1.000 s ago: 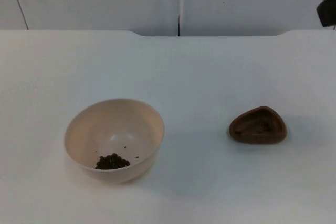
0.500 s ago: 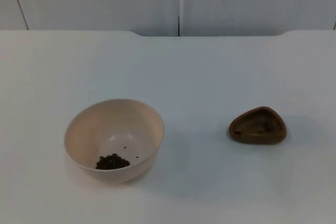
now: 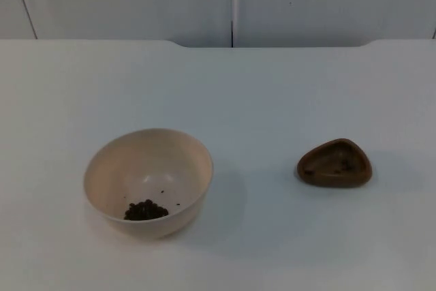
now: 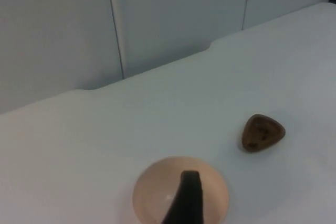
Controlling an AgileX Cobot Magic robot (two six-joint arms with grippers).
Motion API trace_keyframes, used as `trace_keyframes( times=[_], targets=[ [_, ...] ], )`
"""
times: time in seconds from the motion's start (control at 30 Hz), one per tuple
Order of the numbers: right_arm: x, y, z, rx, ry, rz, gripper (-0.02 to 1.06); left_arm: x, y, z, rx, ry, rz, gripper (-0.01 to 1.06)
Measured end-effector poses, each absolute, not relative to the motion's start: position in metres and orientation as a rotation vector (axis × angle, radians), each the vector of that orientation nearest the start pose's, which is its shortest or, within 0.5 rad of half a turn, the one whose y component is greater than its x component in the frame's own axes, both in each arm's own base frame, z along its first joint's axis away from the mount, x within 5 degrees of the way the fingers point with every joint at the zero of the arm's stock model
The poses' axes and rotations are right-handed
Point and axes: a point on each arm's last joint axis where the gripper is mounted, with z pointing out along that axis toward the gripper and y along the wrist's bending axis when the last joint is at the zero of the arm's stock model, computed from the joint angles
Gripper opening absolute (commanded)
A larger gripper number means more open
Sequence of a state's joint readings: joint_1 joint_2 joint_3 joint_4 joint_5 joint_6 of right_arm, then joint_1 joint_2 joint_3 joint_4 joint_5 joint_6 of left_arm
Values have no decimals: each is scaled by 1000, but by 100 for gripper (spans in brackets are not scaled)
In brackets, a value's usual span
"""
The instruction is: Pick up the bowl with the left hand and pour the coffee beans from the cup into the bowl with the right hand.
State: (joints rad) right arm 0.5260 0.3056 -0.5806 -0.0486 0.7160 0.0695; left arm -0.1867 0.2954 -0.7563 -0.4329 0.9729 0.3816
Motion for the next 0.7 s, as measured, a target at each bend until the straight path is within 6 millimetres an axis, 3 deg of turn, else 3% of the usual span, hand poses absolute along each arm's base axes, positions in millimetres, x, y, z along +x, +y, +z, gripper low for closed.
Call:
trace_keyframes(
  times=[0.33,0.6,0.7],
  targets=[
    [13,4,313,-432,1828,354,75,-14,-19,315,427,1868,-283,73],
    [-4,-8,304,-428,1838,328,75,-8,-10,285,324,1982,-204,73],
    [-5,-9,302,-432,1856,317,75,-8,-9,284,312,2000,-206,73]
  ],
)
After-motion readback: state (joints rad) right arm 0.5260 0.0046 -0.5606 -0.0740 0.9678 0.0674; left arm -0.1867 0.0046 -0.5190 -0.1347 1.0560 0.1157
